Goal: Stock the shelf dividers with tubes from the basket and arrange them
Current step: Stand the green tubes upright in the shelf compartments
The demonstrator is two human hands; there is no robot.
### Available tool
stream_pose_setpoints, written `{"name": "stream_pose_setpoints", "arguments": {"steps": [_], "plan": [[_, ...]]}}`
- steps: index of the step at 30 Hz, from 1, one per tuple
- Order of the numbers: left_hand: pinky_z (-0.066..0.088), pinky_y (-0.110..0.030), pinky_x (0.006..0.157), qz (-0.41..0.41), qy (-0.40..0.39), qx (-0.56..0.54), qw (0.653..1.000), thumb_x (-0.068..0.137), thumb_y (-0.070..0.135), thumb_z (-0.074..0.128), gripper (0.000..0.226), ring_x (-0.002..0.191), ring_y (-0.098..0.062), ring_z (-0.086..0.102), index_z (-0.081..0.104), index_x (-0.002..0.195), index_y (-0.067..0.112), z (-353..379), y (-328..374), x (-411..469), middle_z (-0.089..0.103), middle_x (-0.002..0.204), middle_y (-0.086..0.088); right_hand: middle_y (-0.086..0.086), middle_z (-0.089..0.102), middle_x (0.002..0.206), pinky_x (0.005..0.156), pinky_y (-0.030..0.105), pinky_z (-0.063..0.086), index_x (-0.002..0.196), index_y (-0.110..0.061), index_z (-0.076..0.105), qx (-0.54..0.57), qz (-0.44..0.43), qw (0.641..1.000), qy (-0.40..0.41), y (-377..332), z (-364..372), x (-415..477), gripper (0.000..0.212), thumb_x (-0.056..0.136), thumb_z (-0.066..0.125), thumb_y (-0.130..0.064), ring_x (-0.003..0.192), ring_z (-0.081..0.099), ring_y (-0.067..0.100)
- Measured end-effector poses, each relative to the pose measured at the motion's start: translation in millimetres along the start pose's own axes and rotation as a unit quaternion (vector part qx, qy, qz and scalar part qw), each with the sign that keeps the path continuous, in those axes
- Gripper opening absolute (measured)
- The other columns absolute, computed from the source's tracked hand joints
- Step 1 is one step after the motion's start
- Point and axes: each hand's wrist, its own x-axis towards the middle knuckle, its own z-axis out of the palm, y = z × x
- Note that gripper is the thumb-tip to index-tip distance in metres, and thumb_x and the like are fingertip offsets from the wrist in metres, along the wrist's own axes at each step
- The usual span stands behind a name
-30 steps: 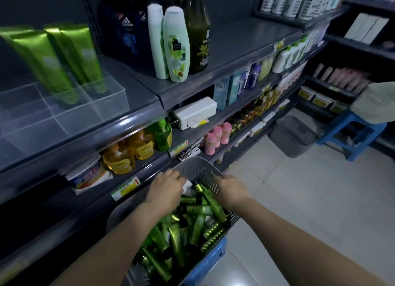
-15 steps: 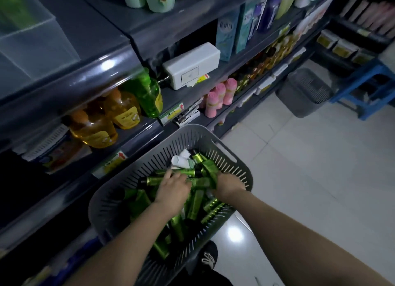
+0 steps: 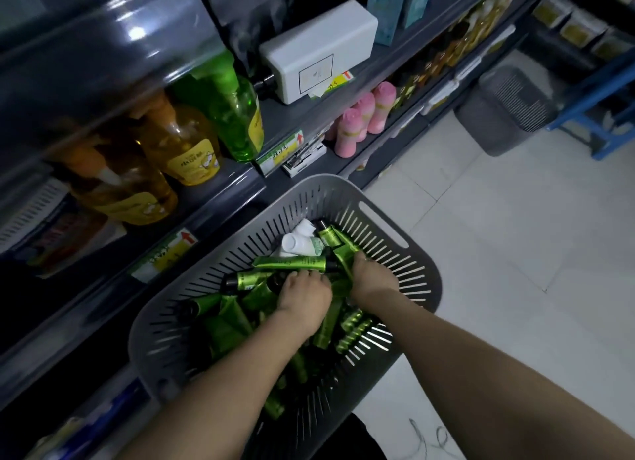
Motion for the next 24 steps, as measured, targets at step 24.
{"name": "stream_pose_setpoints", "arguments": {"steps": [24], "plan": [[0.055,-0.026,0.068,-0.096,-0.009,-0.709,0.698,0.083,-0.019,0.049,0.044,0.086,-0.018,0.066,0.047,0.119,0.007,-45,-97,-169,0.065,0.101,-0.006,0.000,0.068,0.089,0.065,0.030,0.052,0.097,-0.024,0.062,0.496,-0.227,0.838,-0.006,-57,-116,-115,0.005,0.094,0.059,-0.021,0.073,0.063,0.016]]}}
